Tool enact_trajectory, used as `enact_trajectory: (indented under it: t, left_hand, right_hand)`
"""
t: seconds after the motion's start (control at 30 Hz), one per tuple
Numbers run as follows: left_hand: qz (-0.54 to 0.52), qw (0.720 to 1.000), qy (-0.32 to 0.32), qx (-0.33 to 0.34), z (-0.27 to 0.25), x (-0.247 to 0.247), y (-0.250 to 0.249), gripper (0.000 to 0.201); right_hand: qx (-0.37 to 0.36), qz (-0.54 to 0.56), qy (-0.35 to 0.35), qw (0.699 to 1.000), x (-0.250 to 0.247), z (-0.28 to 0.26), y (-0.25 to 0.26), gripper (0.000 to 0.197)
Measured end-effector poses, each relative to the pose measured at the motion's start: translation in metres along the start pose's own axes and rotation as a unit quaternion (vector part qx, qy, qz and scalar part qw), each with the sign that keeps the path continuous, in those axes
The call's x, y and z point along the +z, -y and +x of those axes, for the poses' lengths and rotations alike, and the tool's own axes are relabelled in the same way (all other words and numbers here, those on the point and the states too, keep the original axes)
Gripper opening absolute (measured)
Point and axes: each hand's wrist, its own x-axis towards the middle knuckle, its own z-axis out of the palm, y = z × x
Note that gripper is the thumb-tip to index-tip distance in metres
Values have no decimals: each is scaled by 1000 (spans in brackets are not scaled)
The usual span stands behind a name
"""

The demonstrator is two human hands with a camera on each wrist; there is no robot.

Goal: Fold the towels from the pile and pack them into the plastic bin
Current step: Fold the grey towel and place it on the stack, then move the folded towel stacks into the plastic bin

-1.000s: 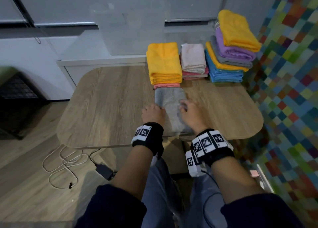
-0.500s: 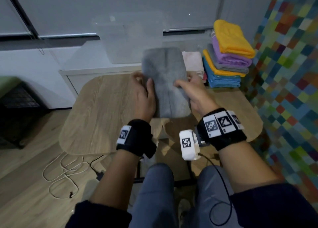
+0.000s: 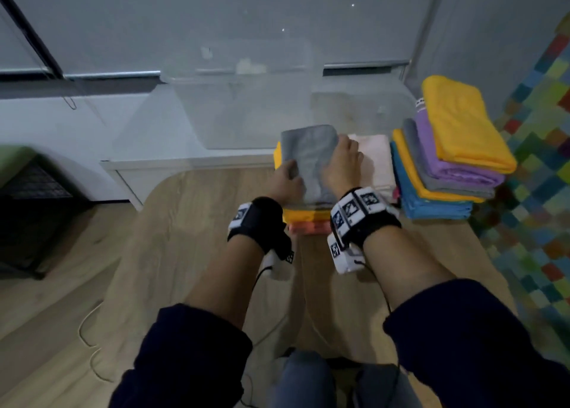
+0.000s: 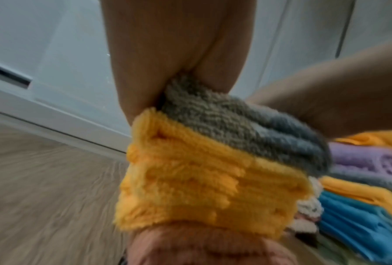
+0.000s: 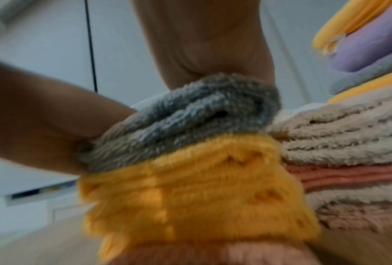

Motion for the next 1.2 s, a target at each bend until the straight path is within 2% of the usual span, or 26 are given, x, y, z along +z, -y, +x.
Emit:
enact_trajectory:
  t: [0.07, 0.13, 0.2, 0.23, 0.3, 0.33, 0.4, 0.5, 0.6, 0.7, 0.77, 0.87, 0.97, 1.03, 1.13, 1.2]
  left_hand:
    - [67, 998, 6, 7, 6, 3, 7, 43]
    - [115, 993, 18, -4, 5, 0, 5, 46]
    - [137, 990, 7, -29, 1, -7, 0, 45]
    - [127, 991, -4, -38, -2, -13, -5, 44]
    - [63, 994, -49, -68, -3, -29, -17, 45]
    - [-6, 992, -84, -98, 0, -40, -26, 47]
    - [-181, 958, -144, -171, 13, -66, -44, 55]
    - [-360, 880, -191, -244, 37, -108, -70, 71]
    - [-431, 842, -192, -262, 61, -135, -85, 92]
    - [-463, 817, -177, -293, 79, -142, -93, 98]
    - [-467, 812, -180, -298, 87, -140, -96, 95]
    - [-461, 819, -192, -283, 93, -136, -98, 86]
    - [-462, 823, -193, -269, 99, -138, -98, 69]
    - [-472, 814, -197, -274, 104, -145, -101, 61]
    - [-450, 811, -201, -316, 106, -149, -104, 66]
    - [-417, 824, -208, -323, 110, -149, -101, 75]
  right_hand:
    - [-92, -118, -34, 988, 9, -8, 0, 51]
    - [-160, -155, 24, 975, 18, -15, -6, 47]
    - [-155, -206, 133, 957, 21, -22, -18, 49]
    - [-148, -225, 166, 949, 19, -24, -23, 50]
    - [-145, -248, 201, 937, 9, -23, -23, 51]
    - [-141, -257, 222, 930, 3, -21, -19, 51]
    - [-132, -276, 258, 917, -7, -15, -9, 53]
    - [-124, -269, 268, 917, -13, -13, 2, 54]
    - [-107, -255, 282, 919, -12, -15, 7, 54]
    - [-90, -256, 286, 919, -9, -14, 8, 54]
    - [-73, -254, 283, 922, -5, -13, 9, 55]
    - [-64, -248, 287, 923, -1, -13, 10, 56]
    - [-74, -252, 281, 923, 1, -12, 5, 55]
    - [-78, -260, 284, 919, 2, -10, 4, 54]
    - [-70, -259, 286, 920, 3, -10, 4, 53]
    - [-67, -256, 280, 923, 5, -8, 3, 52]
